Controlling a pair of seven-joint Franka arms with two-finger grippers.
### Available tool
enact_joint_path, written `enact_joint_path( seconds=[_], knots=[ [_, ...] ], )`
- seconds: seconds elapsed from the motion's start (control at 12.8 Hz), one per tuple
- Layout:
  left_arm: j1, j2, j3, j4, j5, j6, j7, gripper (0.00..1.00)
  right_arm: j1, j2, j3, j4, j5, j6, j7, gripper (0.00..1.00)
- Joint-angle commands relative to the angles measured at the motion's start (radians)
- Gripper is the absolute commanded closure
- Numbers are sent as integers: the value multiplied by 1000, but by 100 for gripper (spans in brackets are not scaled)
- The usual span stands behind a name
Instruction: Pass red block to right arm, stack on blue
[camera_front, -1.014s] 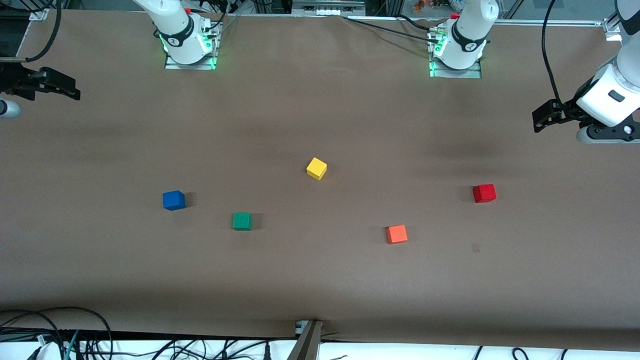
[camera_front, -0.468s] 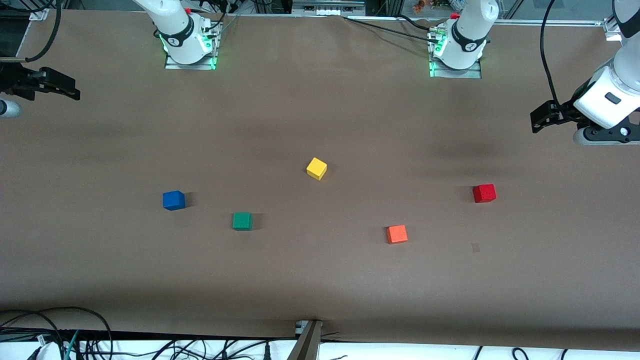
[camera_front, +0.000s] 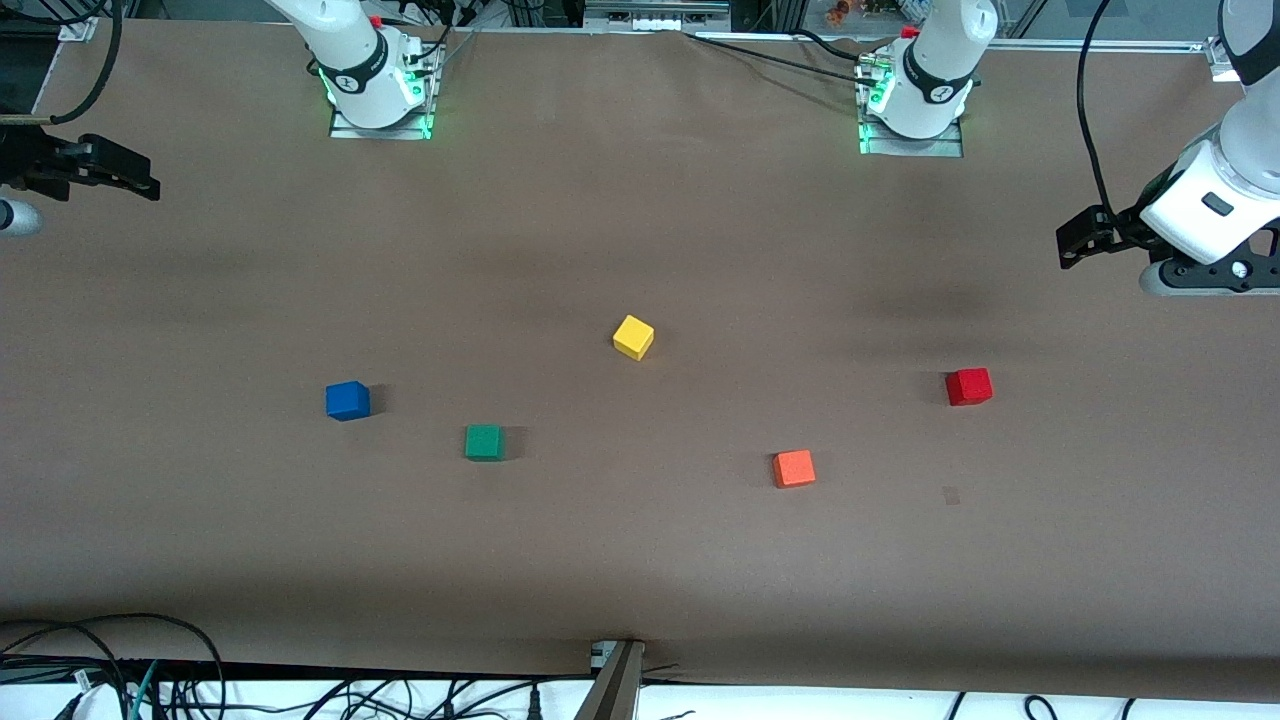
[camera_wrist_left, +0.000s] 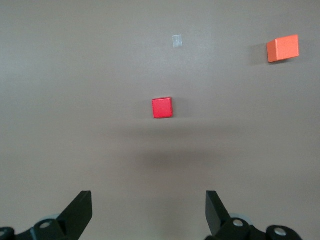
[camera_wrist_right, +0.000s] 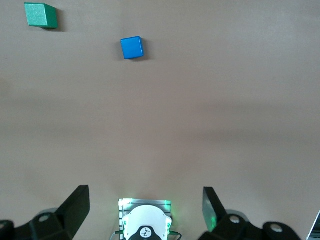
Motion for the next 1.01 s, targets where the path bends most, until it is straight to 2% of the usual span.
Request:
enact_joint_path(
  seconds=[0.0, 0.31, 0.78, 0.86, 0.94],
  knots=[
    [2, 15, 6, 28, -16, -28, 28, 0, -14, -2, 9, 4, -14, 0, -21, 0],
    [4, 16, 6, 13, -16, -96, 46, 0, -14, -2, 9, 4, -14, 0, -21, 0],
    [18, 67, 6, 7, -17, -92, 63, 0, -15, -2, 2, 4, -12, 0, -21, 0],
    [21, 70, 6, -19, -19, -68, 66, 0, -15, -2, 2, 4, -11, 0, -21, 0],
    [25, 70, 6, -73, -39, 15, 67, 0, -14, -2, 4, 4, -11, 0, -21, 0]
  ],
)
